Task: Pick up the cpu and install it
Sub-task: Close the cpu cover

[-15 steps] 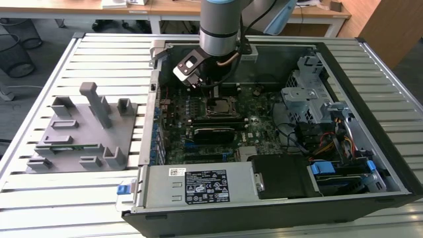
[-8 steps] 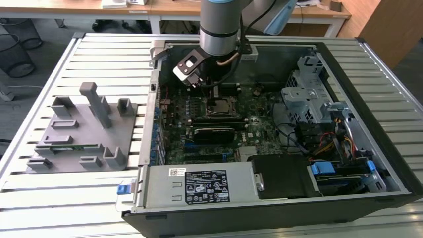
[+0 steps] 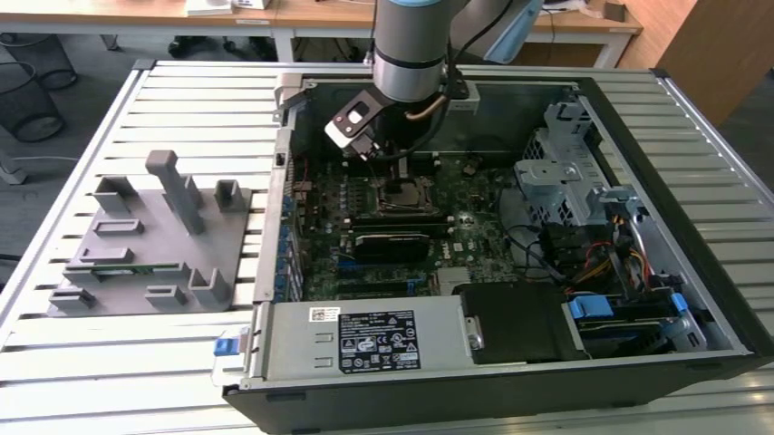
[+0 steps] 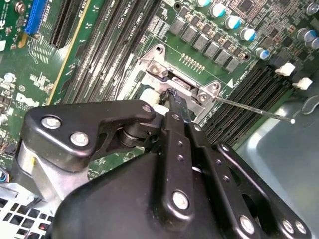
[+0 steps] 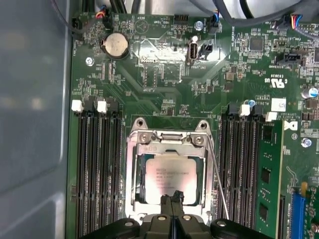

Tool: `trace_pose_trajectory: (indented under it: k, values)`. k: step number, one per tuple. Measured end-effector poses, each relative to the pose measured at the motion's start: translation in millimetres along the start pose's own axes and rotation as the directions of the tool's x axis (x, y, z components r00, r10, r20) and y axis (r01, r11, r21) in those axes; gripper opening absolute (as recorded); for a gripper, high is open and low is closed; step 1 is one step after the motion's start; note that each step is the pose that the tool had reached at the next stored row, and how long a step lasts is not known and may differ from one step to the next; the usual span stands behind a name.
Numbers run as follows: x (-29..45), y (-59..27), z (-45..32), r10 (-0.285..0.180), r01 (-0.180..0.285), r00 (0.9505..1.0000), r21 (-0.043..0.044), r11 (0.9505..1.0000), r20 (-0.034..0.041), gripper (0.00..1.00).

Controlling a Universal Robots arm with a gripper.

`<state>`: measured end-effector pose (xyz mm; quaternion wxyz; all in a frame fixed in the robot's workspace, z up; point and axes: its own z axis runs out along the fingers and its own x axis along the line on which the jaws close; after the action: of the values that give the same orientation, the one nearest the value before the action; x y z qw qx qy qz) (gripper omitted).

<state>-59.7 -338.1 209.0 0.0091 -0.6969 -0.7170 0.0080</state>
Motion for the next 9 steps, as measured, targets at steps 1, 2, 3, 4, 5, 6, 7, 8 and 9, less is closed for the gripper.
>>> trace_pose_trajectory:
  k: [1,2,3,4,5,6,7,8,9]
  values:
    - [0.0,0.4,0.0,0.0,0.0,1.0,0.0,1.0,0.0,0.11]
    - [0.0,1.0,0.0,0.0,0.0,1.0,0.0001,1.0,0.0,0.11]
    - [0.0,2.1,-0.1,0.0,0.0,1.0,0.0004,1.0,0.0,0.11]
    - [-0.1,3.2,-0.1,0.0,0.0,1.0,0.0007,1.0,0.0,0.11]
    - [-0.1,4.2,-0.1,0.0,0.0,1.0,0.0009,1.0,0.0,0.11]
    - [-0.2,5.1,-0.1,0.0,0.0,1.0,0.001,1.0,-0.0001,0.11]
    - [-0.2,5.9,-0.1,0.0,0.0,1.0,0.0012,1.0,0.0,0.11]
    - [-0.2,6.7,-0.2,0.0,0.0,1.0,0.0013,1.0,0.0,0.11]
    - [-0.3,7.5,-0.2,0.0,0.0,1.0,0.0014,1.0,0.0,0.11]
